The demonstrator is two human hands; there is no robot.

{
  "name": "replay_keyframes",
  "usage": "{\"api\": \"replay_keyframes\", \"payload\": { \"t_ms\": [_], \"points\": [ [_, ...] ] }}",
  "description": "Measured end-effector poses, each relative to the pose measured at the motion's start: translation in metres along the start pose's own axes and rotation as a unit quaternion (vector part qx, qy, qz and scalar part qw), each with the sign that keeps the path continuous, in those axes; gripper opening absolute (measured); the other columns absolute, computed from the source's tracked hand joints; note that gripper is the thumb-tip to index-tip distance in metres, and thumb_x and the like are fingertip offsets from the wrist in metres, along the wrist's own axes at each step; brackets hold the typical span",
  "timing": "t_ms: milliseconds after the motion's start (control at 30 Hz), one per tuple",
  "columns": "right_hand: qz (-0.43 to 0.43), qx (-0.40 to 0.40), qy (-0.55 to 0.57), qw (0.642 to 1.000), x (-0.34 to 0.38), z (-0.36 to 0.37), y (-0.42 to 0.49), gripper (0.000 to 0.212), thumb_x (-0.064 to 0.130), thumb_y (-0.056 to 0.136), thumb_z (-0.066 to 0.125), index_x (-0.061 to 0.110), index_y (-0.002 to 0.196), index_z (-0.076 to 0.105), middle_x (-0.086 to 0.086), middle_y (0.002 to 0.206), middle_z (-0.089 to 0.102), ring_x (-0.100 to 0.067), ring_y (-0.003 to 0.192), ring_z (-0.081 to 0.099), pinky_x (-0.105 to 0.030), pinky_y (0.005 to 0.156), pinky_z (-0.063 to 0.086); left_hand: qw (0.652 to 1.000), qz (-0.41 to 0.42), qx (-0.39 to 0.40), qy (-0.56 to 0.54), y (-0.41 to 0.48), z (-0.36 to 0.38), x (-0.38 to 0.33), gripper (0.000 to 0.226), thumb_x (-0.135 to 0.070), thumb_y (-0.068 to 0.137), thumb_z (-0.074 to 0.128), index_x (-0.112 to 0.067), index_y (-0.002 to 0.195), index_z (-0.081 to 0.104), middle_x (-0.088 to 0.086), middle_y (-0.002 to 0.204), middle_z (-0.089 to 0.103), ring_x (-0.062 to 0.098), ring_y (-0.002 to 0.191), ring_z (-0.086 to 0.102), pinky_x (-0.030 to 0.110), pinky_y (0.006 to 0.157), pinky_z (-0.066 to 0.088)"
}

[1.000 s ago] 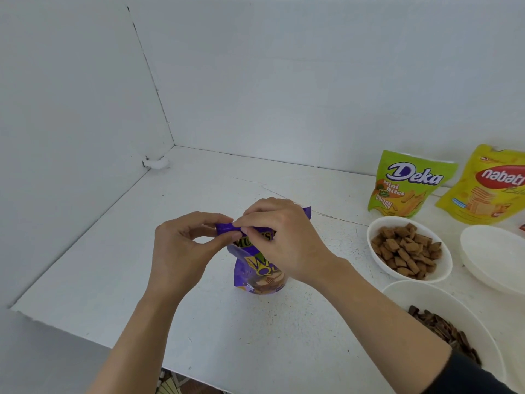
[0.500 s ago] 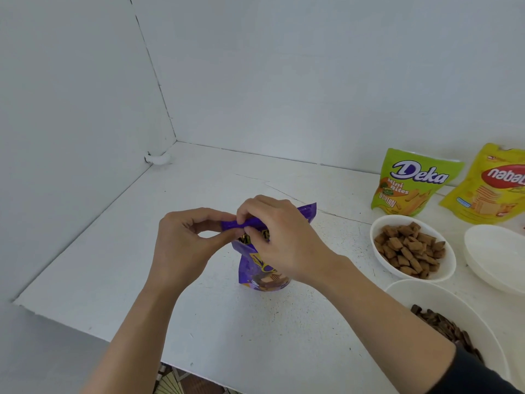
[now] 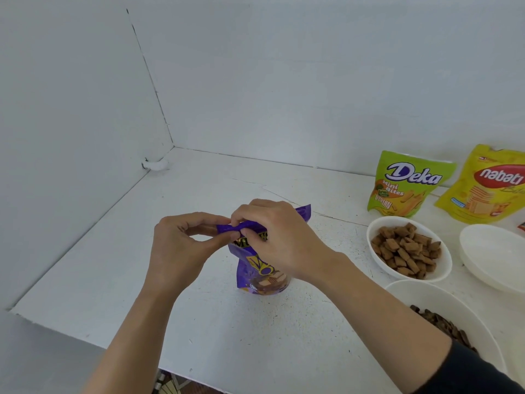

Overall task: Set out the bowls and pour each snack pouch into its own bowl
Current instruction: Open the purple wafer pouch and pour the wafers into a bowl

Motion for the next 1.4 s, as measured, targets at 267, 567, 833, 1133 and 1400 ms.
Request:
{"api": "replay_keyframes", "payload": {
  "t_ms": [267,567,833,1133,1400],
  "points": [
    [0.055,0.071,-0.001,0.996,-0.01,-0.001,0.007,0.006,0.015,0.096,0.064,0.02,0.093,0.061,0.009,0.093,0.067,-0.016,0.093,0.06,-0.043,0.091,0.047,0.999,0.025,0.006,0.019,-0.001,0.001,-0.006,0.013,-0.021,0.072,0.089,-0.022,0.083,0.081,-0.015,0.076,0.077,0.005,0.076,0.074,0.008,0.067,0.05],
    [0.025,0.007,-0.115,0.993,-0.015,-0.016,0.001,0.011,0.033,0.098,0.061,0.025,0.092,0.064,0.01,0.089,0.066,-0.013,0.085,0.055,-0.039,0.095,0.036,0.996,0.062,0.04,0.045,0.001,0.008,-0.01,0.014,-0.029,0.077,0.081,-0.022,0.089,0.081,-0.018,0.084,0.075,0.01,0.08,0.072,0.008,0.061,0.045],
    [0.0,-0.015,-0.061,0.998,-0.023,-0.017,-0.008,0.012,0.03,0.095,0.065,0.022,0.087,0.064,0.009,0.081,0.058,-0.011,0.075,0.05,-0.036,0.08,0.036,0.979,0.136,0.13,0.081,-0.002,0.029,-0.027,0.017,-0.014,0.09,0.075,-0.027,0.1,0.08,-0.014,0.09,0.072,0.017,0.084,0.068,0.018,0.067,0.051],
    [-0.007,-0.031,-0.108,0.994,-0.033,-0.025,-0.015,0.021,0.048,0.093,0.063,0.028,0.088,0.067,0.012,0.089,0.066,-0.011,0.095,0.052,-0.038,0.088,0.032,0.971,0.075,0.19,0.127,0.013,0.037,-0.028,0.008,-0.02,0.083,0.084,-0.027,0.088,0.083,-0.016,0.08,0.078,0.01,0.08,0.073,0.024,0.074,0.057],
    [-0.005,-0.042,-0.136,0.99,-0.061,-0.037,-0.027,0.034,0.063,0.092,0.041,0.032,0.088,0.055,0.016,0.083,0.058,-0.007,0.087,0.044,-0.033,0.083,0.024,0.976,0.101,0.118,0.152,0.012,0.025,-0.029,0.016,-0.015,0.083,0.083,-0.03,0.083,0.078,-0.014,0.078,0.074,0.009,0.08,0.068,0.026,0.075,0.054]
  ]
}}
Point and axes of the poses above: each hand's wrist, its own y-axis towards the middle knuckle, its own z-axis out of the palm, x = y × z, the point moved 9 cm from there along y, towards the middle knuckle
